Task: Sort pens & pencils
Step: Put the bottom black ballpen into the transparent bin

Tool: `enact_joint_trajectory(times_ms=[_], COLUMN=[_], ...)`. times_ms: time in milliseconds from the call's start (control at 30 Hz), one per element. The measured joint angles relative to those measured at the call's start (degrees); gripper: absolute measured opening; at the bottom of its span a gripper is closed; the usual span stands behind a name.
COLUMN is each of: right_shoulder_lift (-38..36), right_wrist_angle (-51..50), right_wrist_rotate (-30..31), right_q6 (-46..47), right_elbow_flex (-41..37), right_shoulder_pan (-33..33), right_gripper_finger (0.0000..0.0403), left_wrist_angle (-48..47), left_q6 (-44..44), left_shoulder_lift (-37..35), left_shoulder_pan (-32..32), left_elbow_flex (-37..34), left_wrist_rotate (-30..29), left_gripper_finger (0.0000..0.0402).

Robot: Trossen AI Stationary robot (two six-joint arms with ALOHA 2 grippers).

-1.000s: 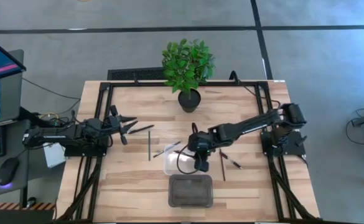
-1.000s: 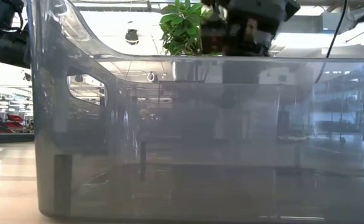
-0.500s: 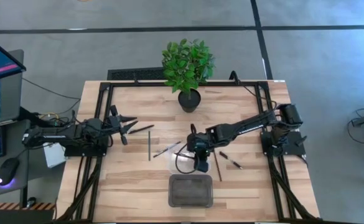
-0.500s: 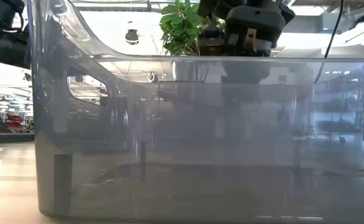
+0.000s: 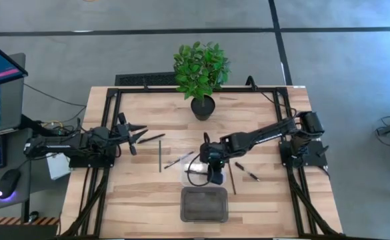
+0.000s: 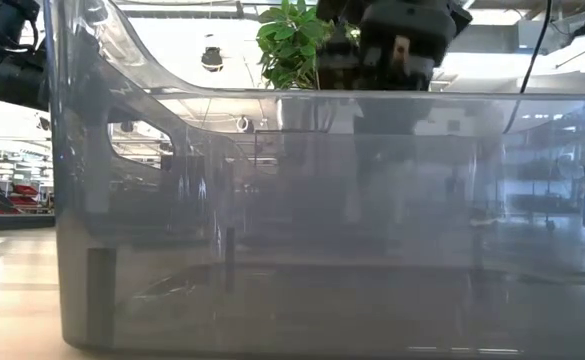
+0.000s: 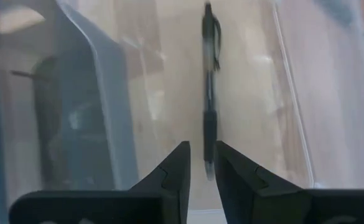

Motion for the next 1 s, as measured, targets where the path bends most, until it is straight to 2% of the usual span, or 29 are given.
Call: enact_joint_trajectory(times_ms=[200, 400, 600, 767, 1000], right_shoulder_lift=[-1.35, -4.66, -12.4, -18.32, -21.81], right_wrist_angle=[-7.83, -17.26, -26.6, -32.08, -37.25], right_wrist_rotate=[0.24, 1.17, 12.57, 20.83, 27.28], right_q6=[0.15, 4.44, 11.25, 15.47, 16.98], right_elbow_flex=[6.03, 9.55, 9.21, 9.21, 6.74], right_shoulder_pan=[0.13, 0.16, 0.94, 2.43, 3.82], right_gripper_finger=[0.0093, 0.0093, 0.0102, 0.0154, 0.0258], left_wrist_angle=[0.0, 0.0, 0.0, -0.02, -0.02], left_q6=[0.0, 0.0, 0.0, 0.01, -0.01], left_shoulder_lift=[-0.02, 0.0, 0.2, 0.68, 0.63], left_shoulder_pan=[0.0, 0.0, 0.0, 0.0, 0.02], left_elbow_flex=[-0.02, -0.02, -0.04, -0.04, -0.04], left_wrist_rotate=[0.06, 0.04, 0.03, 0.01, -0.01], left_gripper_finger=[0.0068, 0.0068, 0.0068, 0.0068, 0.0068])
